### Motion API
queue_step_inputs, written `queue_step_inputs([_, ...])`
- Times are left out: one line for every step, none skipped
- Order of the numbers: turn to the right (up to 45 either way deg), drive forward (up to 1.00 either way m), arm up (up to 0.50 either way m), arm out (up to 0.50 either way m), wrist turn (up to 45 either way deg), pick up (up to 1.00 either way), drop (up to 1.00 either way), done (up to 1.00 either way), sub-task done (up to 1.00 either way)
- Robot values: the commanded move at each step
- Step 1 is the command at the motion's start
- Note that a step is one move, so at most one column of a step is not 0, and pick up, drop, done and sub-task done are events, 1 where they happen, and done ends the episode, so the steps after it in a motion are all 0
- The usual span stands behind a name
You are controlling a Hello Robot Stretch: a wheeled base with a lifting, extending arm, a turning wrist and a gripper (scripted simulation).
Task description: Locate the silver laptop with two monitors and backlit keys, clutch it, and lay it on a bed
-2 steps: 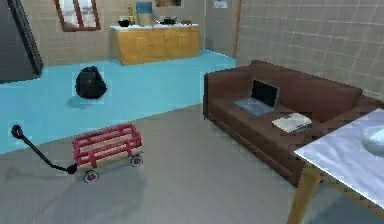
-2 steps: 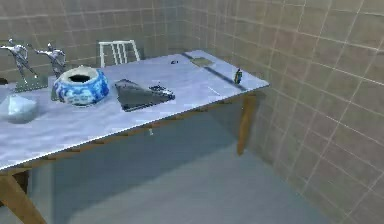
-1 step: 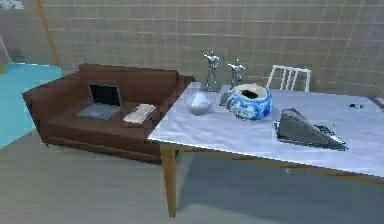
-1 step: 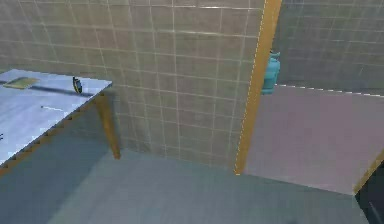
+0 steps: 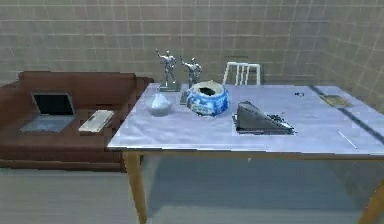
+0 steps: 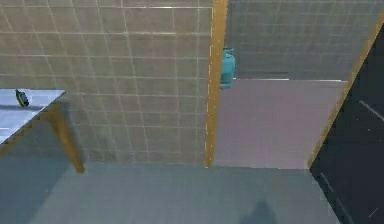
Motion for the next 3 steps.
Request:
queue_step_inputs([0.0, 0.3, 0.0, 0.0, 0.0, 0.0, 0.0, 0.0, 0.0])
queue_step_inputs([-45.0, 0.0, 0.0, 0.0, 0.0, 0.0, 0.0, 0.0, 0.0])
queue_step_inputs([-15.0, 0.0, 0.0, 0.0, 0.0, 0.0, 0.0, 0.0, 0.0])
